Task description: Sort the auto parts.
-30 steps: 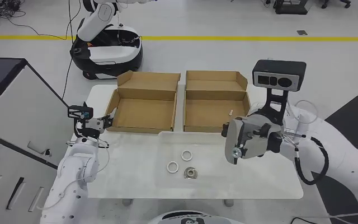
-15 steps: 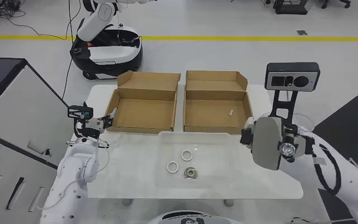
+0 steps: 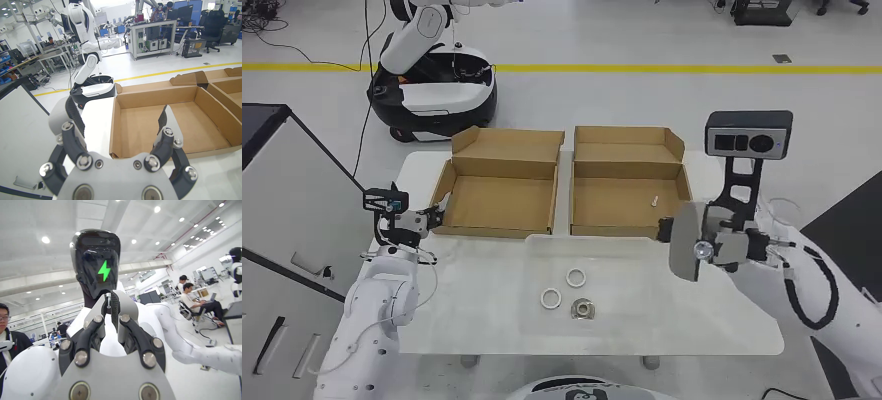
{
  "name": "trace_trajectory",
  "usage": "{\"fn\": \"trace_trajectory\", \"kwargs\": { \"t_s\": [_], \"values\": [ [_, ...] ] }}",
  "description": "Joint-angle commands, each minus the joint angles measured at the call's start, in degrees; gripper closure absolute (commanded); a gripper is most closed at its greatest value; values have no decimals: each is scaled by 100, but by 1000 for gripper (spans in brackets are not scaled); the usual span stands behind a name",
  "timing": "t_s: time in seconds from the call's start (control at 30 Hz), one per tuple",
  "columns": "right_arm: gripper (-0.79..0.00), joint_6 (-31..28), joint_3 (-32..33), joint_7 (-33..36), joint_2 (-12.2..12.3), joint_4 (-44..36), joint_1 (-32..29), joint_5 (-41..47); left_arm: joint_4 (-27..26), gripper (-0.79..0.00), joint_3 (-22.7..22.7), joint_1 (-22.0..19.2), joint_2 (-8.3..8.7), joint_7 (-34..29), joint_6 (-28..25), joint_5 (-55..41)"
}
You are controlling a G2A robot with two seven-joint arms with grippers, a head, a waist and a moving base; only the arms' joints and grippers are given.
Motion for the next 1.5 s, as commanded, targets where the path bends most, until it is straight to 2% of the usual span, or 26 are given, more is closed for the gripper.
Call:
{"fn": "trace_trajectory", "kwargs": {
  "t_s": [0.0, 0.2, 0.4, 0.67, 1.13, 1.47],
  "values": [
    [0, 130, 88, -102, -8, -6, -69, -250, 0, -785, 0, 0, 0, 0, 0, 0],
    [0, 301, 276, -291, -68, -166, -293, -510, 0, -785, 0, 0, 0, 0, 0, 0],
    [0, 229, 419, -288, -159, -271, -547, -4, 0, -785, 0, 0, 0, 0, 0, 0],
    [0, 304, 652, 111, -278, -309, -805, 639, 0, -785, 0, 0, 0, 0, 0, 0],
    [0, 1006, 1183, 4, -372, -252, -1094, -633, 0, -785, 0, 0, 0, 0, 0, 0],
    [0, 1030, 1315, 318, -506, -337, -1219, -131, 0, -785, 0, 0, 0, 0, 0, 0]
  ]
}}
